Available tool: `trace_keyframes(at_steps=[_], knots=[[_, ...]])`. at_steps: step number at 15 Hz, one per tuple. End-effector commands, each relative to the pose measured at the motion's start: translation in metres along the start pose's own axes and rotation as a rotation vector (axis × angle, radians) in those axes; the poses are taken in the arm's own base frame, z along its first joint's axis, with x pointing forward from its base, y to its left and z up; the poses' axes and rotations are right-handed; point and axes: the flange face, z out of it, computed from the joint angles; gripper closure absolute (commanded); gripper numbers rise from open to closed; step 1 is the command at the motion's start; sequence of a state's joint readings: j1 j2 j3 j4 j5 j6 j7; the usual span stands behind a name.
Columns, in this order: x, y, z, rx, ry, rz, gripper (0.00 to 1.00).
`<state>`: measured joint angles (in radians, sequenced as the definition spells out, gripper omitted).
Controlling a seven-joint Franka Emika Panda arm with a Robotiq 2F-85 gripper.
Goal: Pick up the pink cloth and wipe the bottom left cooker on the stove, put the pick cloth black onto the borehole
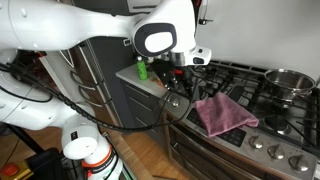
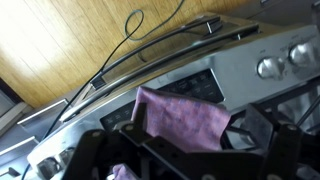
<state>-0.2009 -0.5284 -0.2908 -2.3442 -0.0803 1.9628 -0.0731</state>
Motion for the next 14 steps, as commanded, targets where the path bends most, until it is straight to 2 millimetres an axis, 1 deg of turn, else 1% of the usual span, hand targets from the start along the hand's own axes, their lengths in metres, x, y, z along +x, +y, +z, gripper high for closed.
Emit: trace_keyframes(at_steps=[1,2,4,6,7,8,10,11,12,14], knots=[[0.068,0.007,0.003,0.012,0.044,0.192,0.0],[0.086,0.005,0.003,0.01,0.076,0.241,0.0],[0.12,0.004,0.014,0.001,0.115,0.312,0.0],[0.147,0.001,0.032,-0.018,0.109,0.334,0.0],[0.157,-0.002,0.043,-0.004,0.067,0.322,0.0],[0.131,-0.001,0.025,-0.017,0.108,0.299,0.0],[0.15,-0.004,0.043,-0.021,0.085,0.305,0.0],[0.155,-0.004,0.047,-0.024,0.081,0.306,0.0],[0.158,-0.004,0.049,-0.025,0.08,0.307,0.0],[0.159,-0.004,0.046,-0.024,0.082,0.307,0.0]])
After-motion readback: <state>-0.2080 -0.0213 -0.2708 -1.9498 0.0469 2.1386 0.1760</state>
